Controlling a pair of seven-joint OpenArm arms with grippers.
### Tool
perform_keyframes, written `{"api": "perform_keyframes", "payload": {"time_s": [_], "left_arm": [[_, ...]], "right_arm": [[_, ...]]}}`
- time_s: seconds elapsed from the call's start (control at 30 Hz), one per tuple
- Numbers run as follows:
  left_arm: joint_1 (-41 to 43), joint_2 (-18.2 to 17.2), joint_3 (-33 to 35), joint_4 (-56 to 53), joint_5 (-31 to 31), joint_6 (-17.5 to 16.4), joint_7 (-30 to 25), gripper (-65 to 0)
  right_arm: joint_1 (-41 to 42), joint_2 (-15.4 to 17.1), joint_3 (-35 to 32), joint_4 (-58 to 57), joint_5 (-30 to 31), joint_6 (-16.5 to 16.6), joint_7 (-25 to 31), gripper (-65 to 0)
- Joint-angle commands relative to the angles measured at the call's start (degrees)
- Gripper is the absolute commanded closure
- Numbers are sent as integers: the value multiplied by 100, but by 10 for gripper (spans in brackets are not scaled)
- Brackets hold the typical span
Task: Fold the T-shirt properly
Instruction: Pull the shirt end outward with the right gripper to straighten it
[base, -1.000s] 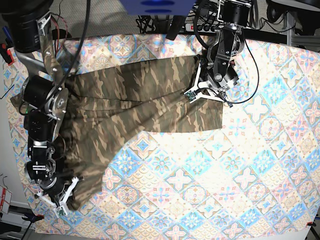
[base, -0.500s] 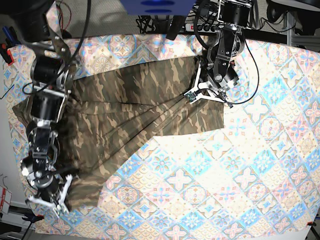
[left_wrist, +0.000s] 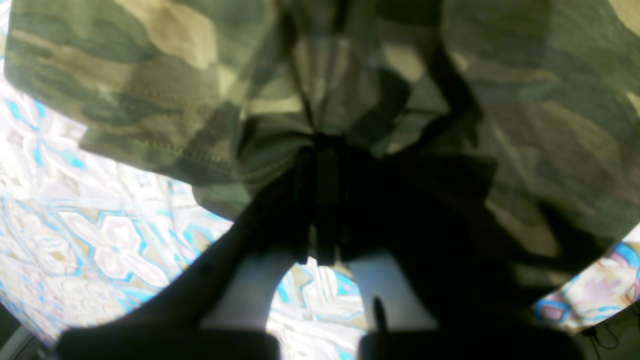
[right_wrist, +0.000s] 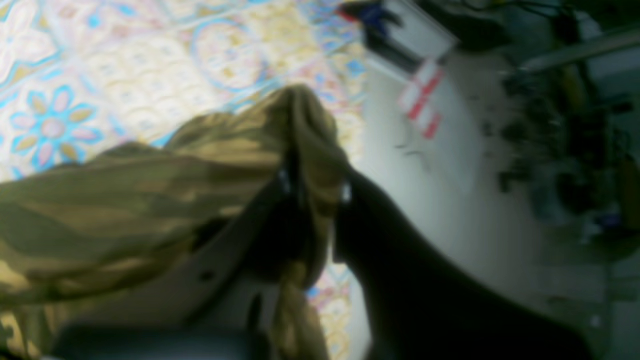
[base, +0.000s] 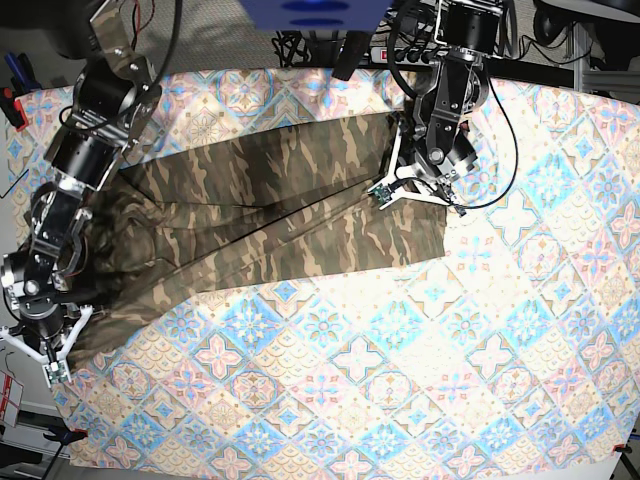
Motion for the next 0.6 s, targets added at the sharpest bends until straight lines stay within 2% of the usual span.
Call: {"api": "perform_keyframes", "payload": {"time_s": [0.0, 0.37, 0.57], "left_arm": [[-3, 3, -1, 3, 15, 10, 42, -1], [-3, 3, -1, 3, 15, 10, 24, -1], [-3, 3, -1, 3, 15, 10, 33, -1]], "right_arm": [[53, 135, 95, 277, -54, -196, -25, -22], [-914, 135, 201, 954, -54, -214, -1230, -22], [-949, 126, 1036, 963, -63, -214, -1889, -22]]}}
